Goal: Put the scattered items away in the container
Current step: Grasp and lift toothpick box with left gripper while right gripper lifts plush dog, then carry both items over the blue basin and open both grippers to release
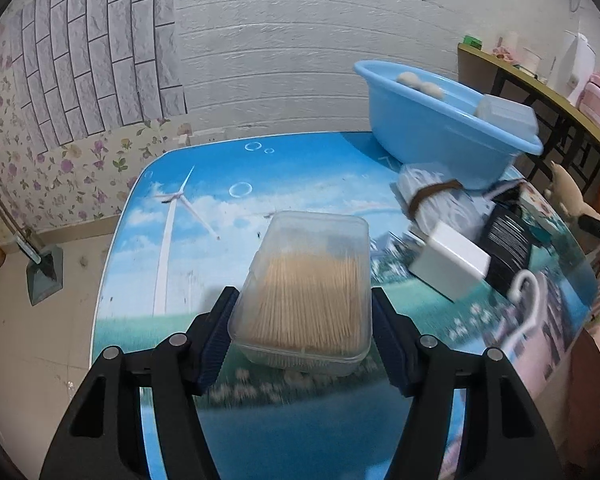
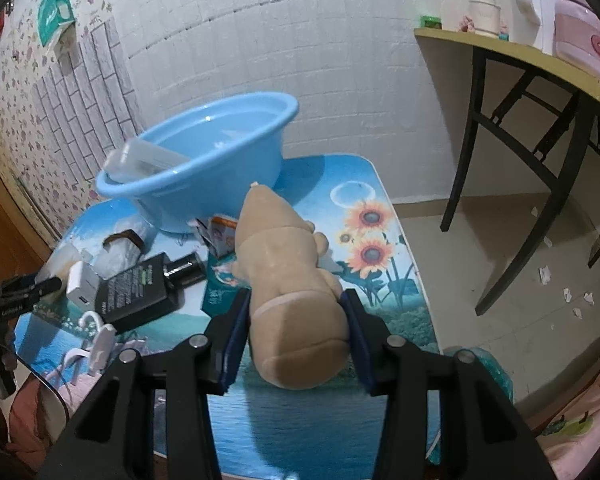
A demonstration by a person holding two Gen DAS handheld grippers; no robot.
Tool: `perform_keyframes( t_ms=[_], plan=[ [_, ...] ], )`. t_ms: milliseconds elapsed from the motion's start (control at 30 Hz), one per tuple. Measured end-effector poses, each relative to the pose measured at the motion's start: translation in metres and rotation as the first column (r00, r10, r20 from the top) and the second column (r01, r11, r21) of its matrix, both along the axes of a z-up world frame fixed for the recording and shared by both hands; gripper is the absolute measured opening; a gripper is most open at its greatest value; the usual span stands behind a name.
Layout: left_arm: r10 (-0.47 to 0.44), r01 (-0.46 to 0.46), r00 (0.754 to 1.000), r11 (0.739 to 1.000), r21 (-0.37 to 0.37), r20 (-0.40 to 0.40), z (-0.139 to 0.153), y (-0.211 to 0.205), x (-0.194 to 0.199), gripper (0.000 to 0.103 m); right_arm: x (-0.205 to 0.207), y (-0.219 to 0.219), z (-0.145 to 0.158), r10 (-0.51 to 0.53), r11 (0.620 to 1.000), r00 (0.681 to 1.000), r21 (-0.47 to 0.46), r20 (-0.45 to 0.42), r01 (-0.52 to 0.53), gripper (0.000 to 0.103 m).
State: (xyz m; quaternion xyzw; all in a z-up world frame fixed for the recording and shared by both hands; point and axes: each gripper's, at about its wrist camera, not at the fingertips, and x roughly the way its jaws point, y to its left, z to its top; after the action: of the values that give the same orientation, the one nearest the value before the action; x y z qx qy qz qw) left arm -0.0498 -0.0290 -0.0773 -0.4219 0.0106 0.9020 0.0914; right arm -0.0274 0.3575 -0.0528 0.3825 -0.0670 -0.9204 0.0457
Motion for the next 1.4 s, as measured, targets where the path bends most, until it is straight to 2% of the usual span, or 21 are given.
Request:
perform_keyframes(
  t_ms=[267,467,567,600,667,700,867,1000,1233,1400],
  plan=[
    [-0.012,0.012,1.0,1.0,-0.029,0.009,-0.003,0.004,0.003,0.065,0.0,-0.009,0.002,0.026,1.0,1.0,-0.007,-0.003,-0.026,0.044],
    [-0.029,0.03,0.999,0.998,-0.048,0.017,-0.009,0.008,-0.003,0.08,0.001,-0.011,0.002,0.027,1.0,1.0,-0.005,-0.004,-0.027,0.044],
    [-0.033,0.034,0.999,0.998,-0.048,0.022,-0.015,0.01,-0.011,0.082,0.002,-0.012,0.003,0.024,1.0,1.0,-0.007,-0.004,-0.024,0.044],
    [-0.031,0.032,0.999,0.998,-0.045,0.026,-0.017,0.01,-0.013,0.081,0.002,-0.012,0.003,0.025,1.0,1.0,-0.006,-0.004,-0.025,0.044],
    [-0.02,0.021,1.0,0.999,-0.032,0.024,-0.018,0.008,-0.015,0.065,0.003,-0.012,0.003,0.027,1.0,1.0,-0.005,-0.006,-0.027,0.044],
    [-0.012,0.012,1.0,1.0,-0.019,0.018,-0.017,0.007,-0.014,0.063,0.003,-0.013,0.004,0.028,1.0,1.0,-0.004,-0.008,-0.029,0.044],
    [-0.005,0.006,0.998,1.0,0.011,-0.065,0.006,0.006,-0.005,0.062,0.006,-0.012,0.016,0.028,0.999,0.999,-0.04,-0.032,-0.03,0.044],
    [-0.011,0.014,0.992,1.0,0.023,-0.124,0.03,0.009,-0.001,0.062,0.007,-0.02,0.033,0.049,0.998,0.995,-0.029,-0.082,-0.051,0.044],
    [-0.059,0.073,0.975,0.996,0.058,-0.216,0.075,0.034,-0.007,0.062,-0.004,-0.049,0.056,0.137,0.988,0.981,-0.053,-0.138,-0.146,0.044],
    [-0.107,0.125,0.964,0.99,0.061,-0.244,0.092,0.06,-0.017,0.062,-0.012,-0.072,0.06,0.213,0.972,0.966,-0.067,-0.147,-0.224,0.044]
  ],
)
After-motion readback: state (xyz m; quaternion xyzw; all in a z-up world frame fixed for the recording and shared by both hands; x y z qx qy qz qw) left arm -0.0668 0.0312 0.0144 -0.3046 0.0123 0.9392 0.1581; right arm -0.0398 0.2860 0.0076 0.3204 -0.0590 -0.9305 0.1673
